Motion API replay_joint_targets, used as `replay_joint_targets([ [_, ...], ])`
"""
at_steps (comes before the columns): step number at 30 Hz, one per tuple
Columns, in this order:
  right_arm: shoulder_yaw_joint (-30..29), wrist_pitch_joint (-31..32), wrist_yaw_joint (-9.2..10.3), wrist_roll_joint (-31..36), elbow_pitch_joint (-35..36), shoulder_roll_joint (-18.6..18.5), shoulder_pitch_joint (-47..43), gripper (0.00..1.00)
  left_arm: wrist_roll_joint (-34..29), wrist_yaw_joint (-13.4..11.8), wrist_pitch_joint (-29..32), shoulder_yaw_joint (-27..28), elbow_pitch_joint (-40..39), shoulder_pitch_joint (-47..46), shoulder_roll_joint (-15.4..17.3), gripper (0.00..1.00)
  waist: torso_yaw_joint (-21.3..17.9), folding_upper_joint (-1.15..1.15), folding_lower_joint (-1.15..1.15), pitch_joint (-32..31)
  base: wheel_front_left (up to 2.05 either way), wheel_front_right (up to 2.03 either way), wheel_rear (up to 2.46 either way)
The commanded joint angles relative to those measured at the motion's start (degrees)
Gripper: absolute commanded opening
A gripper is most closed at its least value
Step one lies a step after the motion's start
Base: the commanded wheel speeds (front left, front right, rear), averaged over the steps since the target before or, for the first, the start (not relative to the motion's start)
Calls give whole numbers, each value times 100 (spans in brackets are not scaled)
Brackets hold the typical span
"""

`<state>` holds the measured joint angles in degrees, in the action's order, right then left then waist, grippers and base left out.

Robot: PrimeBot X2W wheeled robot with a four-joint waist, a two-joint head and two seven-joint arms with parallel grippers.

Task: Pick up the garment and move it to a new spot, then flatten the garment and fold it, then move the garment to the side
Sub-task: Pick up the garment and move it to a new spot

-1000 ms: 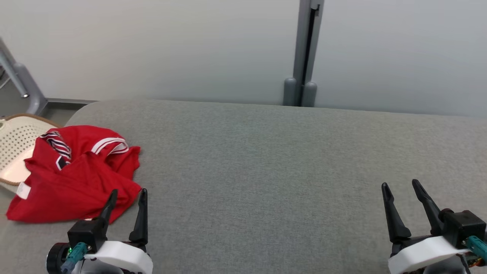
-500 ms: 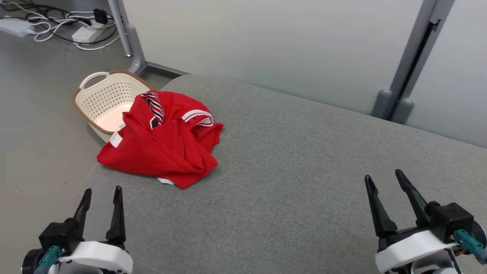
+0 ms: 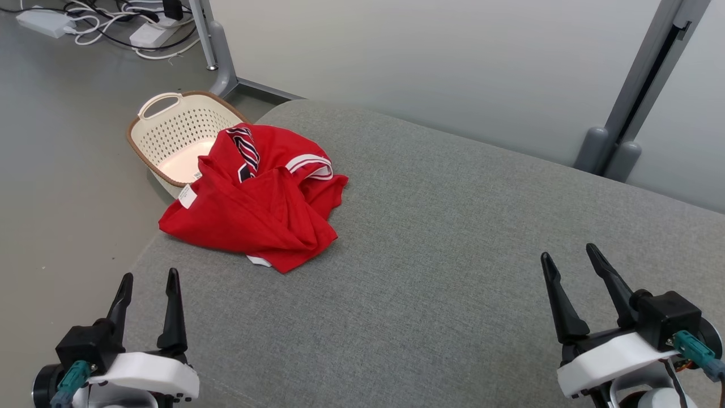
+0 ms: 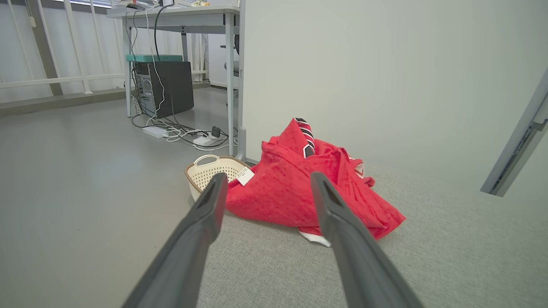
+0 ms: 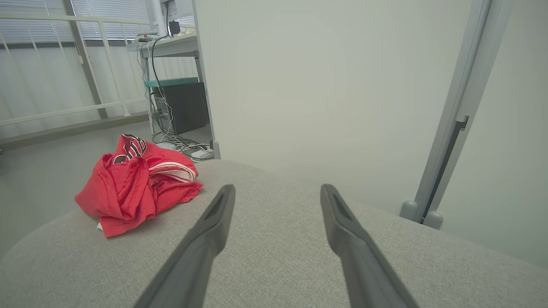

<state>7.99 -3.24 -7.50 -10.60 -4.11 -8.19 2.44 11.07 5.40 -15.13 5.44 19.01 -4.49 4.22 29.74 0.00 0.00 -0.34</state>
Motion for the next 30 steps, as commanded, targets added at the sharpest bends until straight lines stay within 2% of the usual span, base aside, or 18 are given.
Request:
replay_joint_targets([
  [1, -17, -24, 2, -18, 5, -15, 35, 100, -46, 7, -3, -27, 15, -148, -3, 100, 1, 0, 0, 4, 0, 0, 0],
  [6, -106, 58, 2, 39, 137, -26, 62, 100, -41, 44, -3, -251, 162, -535, -57, 100, -10, 0, 0, 199, 0, 0, 0],
  [11, -95, 274, 2, 127, 477, -178, 431, 100, 121, 6, -3, -488, 564, -1359, -110, 100, -276, 0, 0, 876, 0, 0, 0],
  [18, -128, 477, 2, 94, 749, -384, 837, 100, 446, 2, 0, -564, 2300, -2574, -121, 100, -771, 0, 0, 1728, 0, 0, 0],
  [20, -161, 489, 2, 94, 759, -428, 855, 100, 517, -25, 0, -512, 2895, -2859, -99, 100, -872, 0, 0, 1862, 0, 0, 0],
  [21, -161, 489, 2, 94, 759, -428, 855, 100, 517, -25, 0, -512, 2895, -2859, -99, 100, -872, 0, 0, 1862, 0, 0, 0],
  [28, -253, 472, 2, 76, 797, -499, 911, 100, 837, -58, 33, -231, 4442, -3487, 56, 100, -1014, 0, 0, 2092, 0, 0, 0],
  [29, -259, 471, 2, 71, 792, -499, 911, 100, 861, -46, 31, -215, 4577, -3548, 78, 75, -1011, 0, 0, 2090, 0, 0, 0],
  [30, -267, 472, 2, 62, 791, -496, 909, 100, 889, -26, 29, -198, 4681, -3605, 101, 38, -1003, 0, 0, 2084, 0, 0, 0],
])
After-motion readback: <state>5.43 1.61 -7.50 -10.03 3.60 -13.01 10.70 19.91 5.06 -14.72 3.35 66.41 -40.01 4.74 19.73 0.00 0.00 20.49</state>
